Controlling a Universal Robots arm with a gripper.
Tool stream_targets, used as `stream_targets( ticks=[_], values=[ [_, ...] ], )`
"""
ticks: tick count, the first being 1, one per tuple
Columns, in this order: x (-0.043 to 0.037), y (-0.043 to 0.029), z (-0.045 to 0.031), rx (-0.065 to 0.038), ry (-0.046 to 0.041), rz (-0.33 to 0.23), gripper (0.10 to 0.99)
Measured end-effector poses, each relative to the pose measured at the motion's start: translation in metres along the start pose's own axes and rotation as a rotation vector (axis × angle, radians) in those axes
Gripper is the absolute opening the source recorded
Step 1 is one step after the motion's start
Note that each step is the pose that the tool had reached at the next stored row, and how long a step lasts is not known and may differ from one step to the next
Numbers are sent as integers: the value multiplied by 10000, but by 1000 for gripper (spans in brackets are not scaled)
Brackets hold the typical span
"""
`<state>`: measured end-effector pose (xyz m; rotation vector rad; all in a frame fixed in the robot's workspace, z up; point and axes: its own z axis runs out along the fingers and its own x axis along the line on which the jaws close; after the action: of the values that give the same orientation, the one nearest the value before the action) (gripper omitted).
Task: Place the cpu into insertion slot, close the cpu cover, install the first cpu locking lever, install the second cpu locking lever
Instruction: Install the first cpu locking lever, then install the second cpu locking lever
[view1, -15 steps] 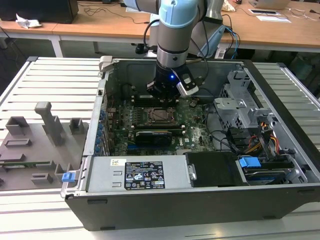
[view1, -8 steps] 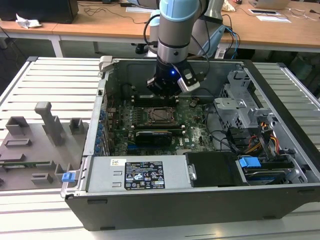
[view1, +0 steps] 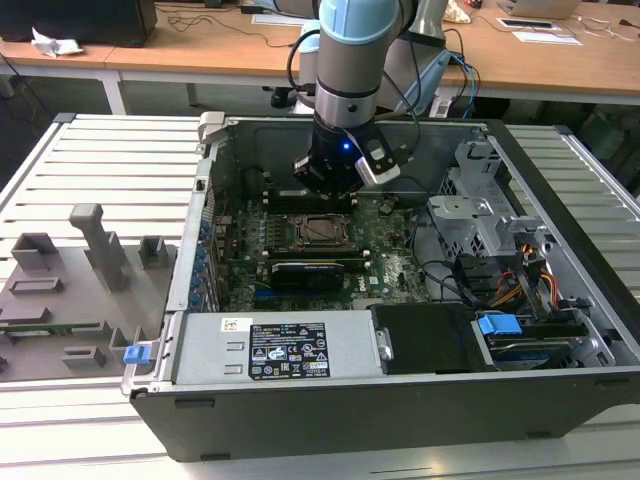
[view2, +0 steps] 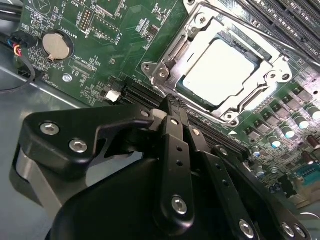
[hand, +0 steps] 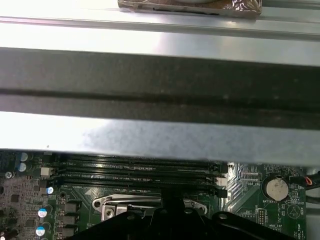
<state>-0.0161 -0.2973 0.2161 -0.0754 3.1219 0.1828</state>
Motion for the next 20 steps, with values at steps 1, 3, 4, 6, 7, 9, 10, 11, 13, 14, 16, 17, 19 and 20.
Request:
stream_targets(
  ticks=[1, 3, 4, 6, 7, 9, 10, 11, 13, 14, 16, 17, 19, 20],
  values=[
    [0, -1, 0, 1, 1, 0, 106],
    [0, -7, -1, 0, 0, 0, 106],
    [1, -13, -2, 0, 1, 0, 106],
    [1, -23, -3, 0, 0, 0, 106],
    [1, -24, -3, 0, 1, 1, 106],
    [1, -27, -4, 1, 1, 0, 106],
    [2, -29, -4, 1, 1, 0, 106],
    [2, -31, -4, 0, 1, 0, 106],
    [2, -37, -5, 1, 1, 0, 106],
    [3, -48, -6, 1, 1, 0, 106],
    [3, -55, -7, 1, 1, 0, 106],
    [3, -58, -7, 0, 0, 0, 106],
    [3, -64, -8, 0, 0, 0, 106],
    [3, -66, -8, 0, 1, 0, 106]
  ],
)
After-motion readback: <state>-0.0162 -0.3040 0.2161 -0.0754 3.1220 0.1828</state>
